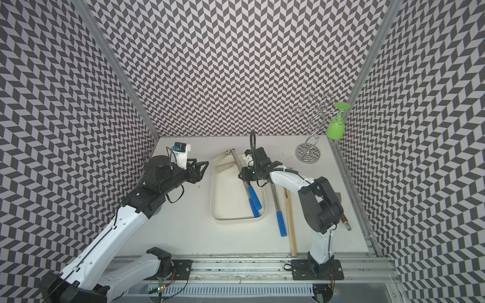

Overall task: Put the small hoe into the storage box
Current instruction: Place the hoe in the storage box.

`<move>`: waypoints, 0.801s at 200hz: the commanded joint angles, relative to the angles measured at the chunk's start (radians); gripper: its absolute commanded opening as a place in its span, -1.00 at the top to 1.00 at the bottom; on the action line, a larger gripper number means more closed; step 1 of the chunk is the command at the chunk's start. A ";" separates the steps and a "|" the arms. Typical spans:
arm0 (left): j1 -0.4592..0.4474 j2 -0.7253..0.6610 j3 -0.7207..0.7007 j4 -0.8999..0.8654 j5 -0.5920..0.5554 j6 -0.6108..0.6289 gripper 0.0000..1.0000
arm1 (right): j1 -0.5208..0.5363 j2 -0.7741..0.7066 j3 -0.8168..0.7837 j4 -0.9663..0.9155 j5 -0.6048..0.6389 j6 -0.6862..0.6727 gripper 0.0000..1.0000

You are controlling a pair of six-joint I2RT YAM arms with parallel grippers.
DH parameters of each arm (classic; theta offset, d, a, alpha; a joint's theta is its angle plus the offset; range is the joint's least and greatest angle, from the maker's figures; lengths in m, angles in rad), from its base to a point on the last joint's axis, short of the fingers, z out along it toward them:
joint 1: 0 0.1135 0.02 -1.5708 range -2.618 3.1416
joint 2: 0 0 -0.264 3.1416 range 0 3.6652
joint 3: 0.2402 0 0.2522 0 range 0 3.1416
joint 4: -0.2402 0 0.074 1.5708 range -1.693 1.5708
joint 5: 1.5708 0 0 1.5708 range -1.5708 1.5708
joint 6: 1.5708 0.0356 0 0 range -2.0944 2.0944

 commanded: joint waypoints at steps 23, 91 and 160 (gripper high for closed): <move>0.006 -0.001 -0.011 0.023 0.016 -0.008 -0.31 | -0.004 -0.020 0.012 0.098 0.032 0.003 1.00; 0.006 -0.004 -0.018 0.023 0.016 -0.008 -0.31 | 0.000 0.021 -0.024 0.099 0.071 0.010 1.00; 0.007 -0.002 -0.020 0.024 0.015 -0.008 -0.31 | 0.004 0.039 -0.053 0.098 0.088 0.007 0.98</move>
